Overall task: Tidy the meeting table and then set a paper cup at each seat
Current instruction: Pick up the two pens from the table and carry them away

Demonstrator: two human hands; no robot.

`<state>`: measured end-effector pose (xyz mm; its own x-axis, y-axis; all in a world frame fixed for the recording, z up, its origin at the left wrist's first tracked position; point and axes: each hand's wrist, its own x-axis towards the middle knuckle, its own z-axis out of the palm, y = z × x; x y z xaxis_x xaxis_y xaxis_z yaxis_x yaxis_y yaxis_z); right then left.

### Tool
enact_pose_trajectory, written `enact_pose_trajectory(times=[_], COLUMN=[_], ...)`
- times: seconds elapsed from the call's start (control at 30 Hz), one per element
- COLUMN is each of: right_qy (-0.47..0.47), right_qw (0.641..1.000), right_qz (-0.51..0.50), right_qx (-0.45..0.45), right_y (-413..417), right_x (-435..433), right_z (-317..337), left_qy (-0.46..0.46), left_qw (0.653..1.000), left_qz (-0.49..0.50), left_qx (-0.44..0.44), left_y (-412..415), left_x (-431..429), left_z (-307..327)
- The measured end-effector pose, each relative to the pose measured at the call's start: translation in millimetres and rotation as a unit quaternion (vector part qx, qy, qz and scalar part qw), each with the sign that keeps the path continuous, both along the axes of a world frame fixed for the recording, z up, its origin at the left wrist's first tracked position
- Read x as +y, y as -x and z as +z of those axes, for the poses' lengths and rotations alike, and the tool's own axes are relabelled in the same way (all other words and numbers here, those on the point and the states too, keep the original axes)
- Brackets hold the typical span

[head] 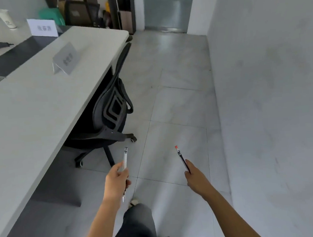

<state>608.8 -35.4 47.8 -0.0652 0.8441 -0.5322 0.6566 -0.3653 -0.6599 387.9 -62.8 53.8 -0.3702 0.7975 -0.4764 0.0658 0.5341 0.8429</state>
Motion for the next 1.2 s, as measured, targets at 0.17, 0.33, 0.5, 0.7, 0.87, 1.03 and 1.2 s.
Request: enact_pose_trajectory(times=[0.17,0.33,0.5,0.7,0.87,1.03,1.2], right_qy=[-0.001,-0.038,-0.049,-0.05,-0.023,-0.027,-0.08], right_qw=[1.0,0.998,0.994,0.986,0.975,0.975,0.983], right_qz=[0.0,-0.041,-0.086,-0.126,-0.208,-0.213,-0.161], right_qx=[-0.009,-0.037,-0.056,-0.094,-0.069,-0.062,-0.047], right_y=[-27.9,-63.3,-101.3,-148.5,-191.6,-246.1,-304.5], right_x=[15.8,52.6,105.4,186.7,224.1,280.6,371.1], right_z=[-9.0,-13.1,-15.6,-17.3,-22.4,-24.8,-12.4], left_qy=[0.0,0.006,0.01,0.022,0.028,0.032,-0.016], left_qw=[0.999,0.999,0.999,0.997,0.995,0.996,0.996], left_qz=[-0.03,-0.039,-0.043,-0.069,-0.099,-0.088,-0.088], left_qx=[0.033,0.023,0.007,-0.002,-0.005,0.005,0.012], left_y=[-25.8,-54.2,-85.2,-127.7,-175.2,-234.7,-306.3], left_x=[31.7,84.4,156.0,251.9,313.8,369.5,442.6], left_z=[-2.5,-15.4,-23.1,-20.9,-18.1,-21.0,-2.8])
